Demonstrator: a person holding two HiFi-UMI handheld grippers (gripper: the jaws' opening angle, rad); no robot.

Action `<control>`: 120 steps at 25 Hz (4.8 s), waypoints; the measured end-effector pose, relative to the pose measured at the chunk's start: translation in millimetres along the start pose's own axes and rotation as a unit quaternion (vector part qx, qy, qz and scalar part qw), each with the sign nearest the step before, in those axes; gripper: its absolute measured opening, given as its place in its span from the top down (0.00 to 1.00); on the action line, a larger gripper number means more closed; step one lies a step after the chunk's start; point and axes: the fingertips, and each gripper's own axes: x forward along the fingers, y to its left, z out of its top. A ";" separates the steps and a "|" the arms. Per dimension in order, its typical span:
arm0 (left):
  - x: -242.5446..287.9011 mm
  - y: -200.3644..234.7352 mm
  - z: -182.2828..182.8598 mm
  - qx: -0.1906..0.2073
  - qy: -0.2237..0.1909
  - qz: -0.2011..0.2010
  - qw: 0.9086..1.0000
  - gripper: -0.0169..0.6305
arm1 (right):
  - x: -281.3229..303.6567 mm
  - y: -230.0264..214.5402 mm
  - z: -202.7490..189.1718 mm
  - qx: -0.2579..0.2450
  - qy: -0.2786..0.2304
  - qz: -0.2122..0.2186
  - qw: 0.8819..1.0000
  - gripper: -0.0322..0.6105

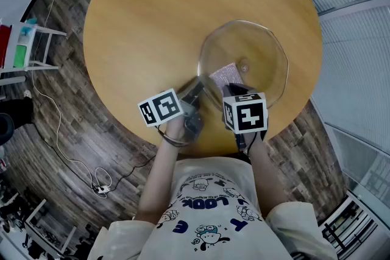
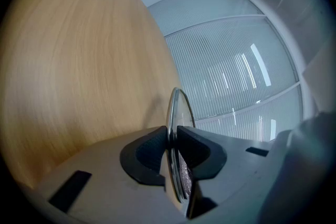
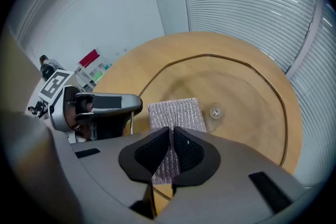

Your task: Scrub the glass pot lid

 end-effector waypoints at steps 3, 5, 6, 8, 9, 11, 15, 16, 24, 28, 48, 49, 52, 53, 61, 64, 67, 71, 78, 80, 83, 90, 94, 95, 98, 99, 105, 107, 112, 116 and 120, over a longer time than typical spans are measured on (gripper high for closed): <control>-0.2 -0.1 0.1 -0.001 0.000 0.000 1.000 0.86 | 0.9 3.5 2.2 -0.001 0.000 0.002 1.000 0.88; -0.3 -0.3 0.9 0.000 -0.001 0.001 1.000 0.86 | 1.6 5.0 4.1 -0.001 0.000 0.003 1.000 0.88; -0.2 -0.5 1.3 0.000 -0.001 0.001 1.000 0.86 | 1.9 5.4 5.0 -0.001 0.000 0.004 1.000 0.88; 0.1 -0.8 1.7 0.001 -0.003 0.002 1.000 0.86 | 2.5 5.8 6.6 0.000 -0.001 0.004 1.000 0.88; 0.1 -0.7 1.6 0.000 -0.003 0.002 1.000 0.86 | 2.8 6.1 7.2 0.000 -0.002 0.004 1.000 0.88; 0.0 -0.3 1.3 -0.001 -0.004 0.002 1.000 0.86 | 3.9 7.3 8.4 0.001 -0.003 0.004 1.000 0.88; 1.1 -0.2 1.2 0.000 -0.005 0.004 1.000 0.86 | 6.2 8.4 12.7 0.003 -0.005 0.008 1.000 0.88; 1.5 -0.3 1.4 0.000 -0.005 0.005 1.000 0.86 | 7.0 8.7 14.2 0.005 -0.006 0.009 1.000 0.88; 4.4 -1.2 1.9 0.001 -0.004 0.007 1.000 0.86 | 11.6 9.6 24.8 0.005 -0.015 0.020 1.000 0.88; 3.4 0.3 2.1 0.003 -0.003 0.008 1.000 0.86 | 14.7 12.0 28.5 -0.003 -0.017 0.022 1.000 0.88; 1.0 2.9 1.6 0.009 0.008 0.019 1.000 0.86 | 26.9 12.9 53.8 -0.012 -0.035 0.024 0.999 0.88; 1.3 3.1 1.2 0.008 0.008 0.020 1.000 0.86 | 27.7 12.2 54.7 -0.013 -0.037 0.024 0.999 0.88; 1.9 2.7 0.3 0.009 0.009 0.021 1.000 0.86 | 28.4 9.1 58.7 -0.013 -0.042 0.023 0.999 0.88; 2.0 2.3 0.3 0.009 0.009 0.022 1.000 0.86 | 28.5 8.0 60.5 -0.013 -0.044 0.022 0.999 0.88; 1.8 4.2 0.2 0.005 0.012 0.020 1.000 0.86 | 34.0 0.9 71.0 -0.017 -0.053 0.016 0.998 0.88; 0.7 4.9 1.3 0.005 0.012 0.019 1.000 0.86 | 36.4 -1.4 76.1 -0.017 -0.055 0.014 0.998 0.88; 1.0 3.1 -0.2 0.006 0.012 0.018 1.000 0.86 | 36.6 -7.2 80.1 -0.014 -0.059 0.011 0.998 0.88; 1.8 0.2 -2.7 0.007 0.014 0.018 1.000 0.86 | 34.8 -16.1 84.8 -0.011 -0.062 0.006 0.998 0.88; -0.3 0.7 -3.0 0.007 0.017 0.016 1.000 0.86 | 36.8 -24.3 92.1 0.000 -0.067 -0.002 0.998 0.88; -0.3 0.9 -1.9 0.007 0.018 0.016 1.000 0.86 | 37.5 -25.9 94.6 0.004 -0.068 -0.004 0.998 0.88; 0.8 1.5 -1.7 0.007 0.019 0.017 1.000 0.86 | 38.9 -30.5 97.7 0.006 -0.070 -0.007 0.997 0.88; 0.3 1.2 -2.4 0.008 0.019 0.016 1.000 0.86 | 39.1 -45.0 104.5 0.012 -0.074 -0.018 0.997 0.88; 1.1 -0.6 -3.5 0.006 0.018 0.015 1.000 0.86 | 36.6 -57.5 107.3 0.018 -0.079 -0.028 0.996 0.88; 1.0 -0.6 -2.9 0.005 0.017 0.015 1.000 0.86 | 36.5 -59.6 108.3 0.020 -0.080 -0.029 0.996 0.88; 0.5 -0.7 -0.9 0.006 0.018 0.015 1.000 0.86 | 36.4 -64.5 111.0 0.026 -0.082 -0.033 0.996 0.88; 0.6 -1.1 -0.8 0.006 0.018 0.015 1.000 0.86 | 36.0 -66.3 111.3 0.027 -0.083 -0.034 0.996 0.88; 2.2 -4.2 -0.2 0.007 0.013 0.014 1.000 0.86 | 32.6 -75.6 110.6 0.033 -0.085 -0.035 0.995 0.88; 2.1 -5.9 0.6 0.008 0.012 0.013 1.000 0.86 | 30.8 -77.4 110.1 0.034 -0.084 -0.036 0.995 0.88; -0.8 -5.2 3.6 0.008 0.009 0.011 1.000 0.86 | 29.3 -78.2 110.2 0.035 -0.084 -0.041 0.995 0.88; -1.0 -2.5 4.3 0.007 0.008 0.011 1.000 0.86 | 30.0 -82.4 108.0 0.037 -0.082 -0.046 0.995 0.88; -0.4 -3.1 3.3 0.007 0.008 0.011 1.000 0.86 | 28.0 -89.5 105.1 0.040 -0.082 -0.051 0.995 0.88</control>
